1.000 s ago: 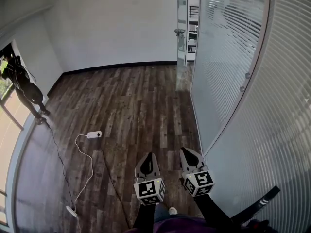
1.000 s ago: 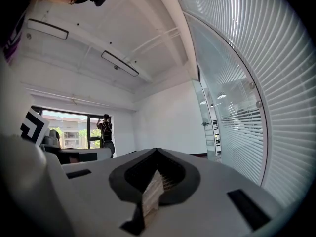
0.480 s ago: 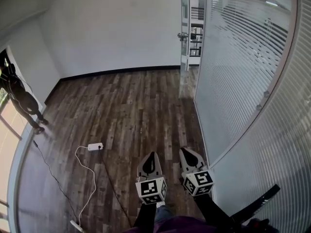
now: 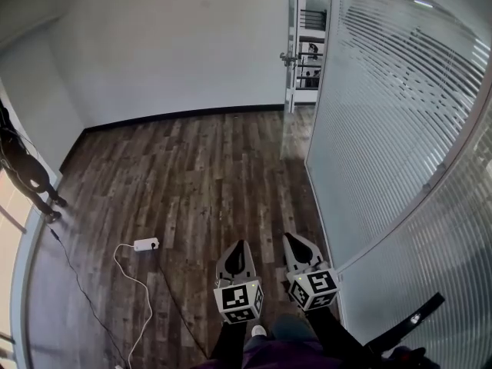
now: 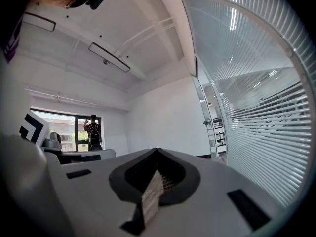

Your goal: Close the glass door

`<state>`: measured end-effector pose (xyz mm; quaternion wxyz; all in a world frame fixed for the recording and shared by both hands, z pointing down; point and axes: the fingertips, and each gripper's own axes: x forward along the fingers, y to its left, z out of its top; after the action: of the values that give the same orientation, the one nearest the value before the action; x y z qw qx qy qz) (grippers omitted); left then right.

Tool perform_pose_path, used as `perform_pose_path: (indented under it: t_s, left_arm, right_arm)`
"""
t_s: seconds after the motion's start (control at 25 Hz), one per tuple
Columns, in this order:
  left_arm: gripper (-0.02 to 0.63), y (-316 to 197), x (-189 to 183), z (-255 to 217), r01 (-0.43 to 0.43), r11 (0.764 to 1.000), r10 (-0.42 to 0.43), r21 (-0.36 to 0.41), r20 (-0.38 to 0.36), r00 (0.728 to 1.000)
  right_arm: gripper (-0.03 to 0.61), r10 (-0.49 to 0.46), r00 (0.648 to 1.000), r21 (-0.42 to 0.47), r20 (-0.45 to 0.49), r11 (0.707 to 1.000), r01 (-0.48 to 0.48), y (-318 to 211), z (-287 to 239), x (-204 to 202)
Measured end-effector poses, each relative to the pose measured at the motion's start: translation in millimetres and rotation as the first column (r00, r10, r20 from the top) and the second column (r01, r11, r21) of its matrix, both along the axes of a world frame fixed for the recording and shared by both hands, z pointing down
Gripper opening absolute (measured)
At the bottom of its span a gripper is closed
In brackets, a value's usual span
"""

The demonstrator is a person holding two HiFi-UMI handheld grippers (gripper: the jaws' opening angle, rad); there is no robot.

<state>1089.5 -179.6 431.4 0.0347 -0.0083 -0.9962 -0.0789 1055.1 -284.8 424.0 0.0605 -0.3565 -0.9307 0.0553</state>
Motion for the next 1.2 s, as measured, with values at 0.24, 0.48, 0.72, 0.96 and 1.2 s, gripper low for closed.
perform_pose_path:
  t_s: [0.24,0.48,0.72,0.96,1.2]
  left_arm:
    - [0.000,9.8,-43.1,13.1,-0.001,1.000,0.001,0.005,-0.022,1.000]
    - [0.000,40.3,-113.3,14.7,0.054,0.999,-0.054,-0.004,0.010,0.998]
    - [0.000,59.9,-193.8,8.1,0.092,0.996,-0.092,0.009,0.034,0.995]
    - [0.000,47.1,-255.3,11.2,0.074,0.997,-0.073,-0.025,0.015,0.997]
    - [0.000,54.3,-294.8,8.7,0.096,0.995,-0.096,-0.023,0.009,0.995]
  right_arm:
    - [-0.003,0.006,1.000,0.009,-0.027,1.000,-0.006,7.8,11.9,-49.4]
    - [-0.003,-0.035,0.999,0.016,0.018,0.999,0.035,36.7,11.3,-123.3]
    - [-0.003,-0.056,0.998,0.011,0.017,0.998,0.055,52.6,14.1,-204.2]
    - [-0.003,-0.082,0.997,0.017,0.016,0.997,0.081,54.2,15.4,-267.3]
    - [-0.003,-0.105,0.994,0.022,0.014,0.994,0.105,61.0,12.2,-307.5]
